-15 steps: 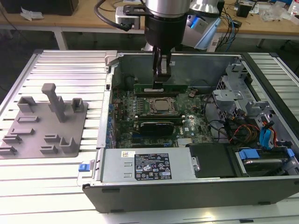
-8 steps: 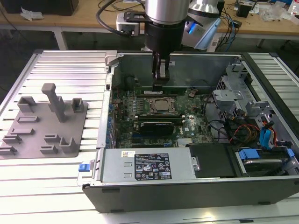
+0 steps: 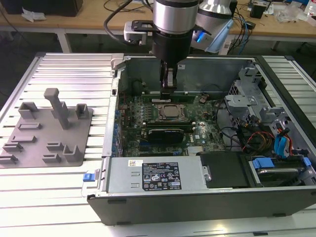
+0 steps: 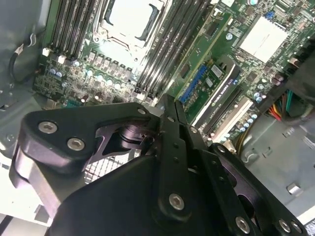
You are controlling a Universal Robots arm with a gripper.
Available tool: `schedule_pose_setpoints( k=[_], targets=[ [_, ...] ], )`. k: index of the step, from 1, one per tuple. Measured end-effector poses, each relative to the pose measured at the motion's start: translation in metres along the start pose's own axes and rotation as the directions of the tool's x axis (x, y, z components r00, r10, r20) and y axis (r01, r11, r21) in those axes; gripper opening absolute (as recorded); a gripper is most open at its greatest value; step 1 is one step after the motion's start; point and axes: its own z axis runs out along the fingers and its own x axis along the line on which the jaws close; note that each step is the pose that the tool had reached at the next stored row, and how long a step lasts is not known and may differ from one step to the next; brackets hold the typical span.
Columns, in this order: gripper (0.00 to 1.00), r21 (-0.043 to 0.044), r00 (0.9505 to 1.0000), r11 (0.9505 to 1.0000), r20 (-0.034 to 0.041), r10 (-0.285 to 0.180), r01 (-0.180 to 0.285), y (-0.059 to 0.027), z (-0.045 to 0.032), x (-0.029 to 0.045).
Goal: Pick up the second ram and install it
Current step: 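Pick up the second ram and move it above second insertion slot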
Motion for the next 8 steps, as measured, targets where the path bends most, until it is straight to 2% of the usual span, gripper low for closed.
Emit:
schedule_pose_setpoints(
  k=[8],
  targets=[
    [0.09, 0.0001, 1.0, 1.0, 0.0001, 0.0, 0.0, 0.0001, 0.0112, -0.0072]
  ],
)
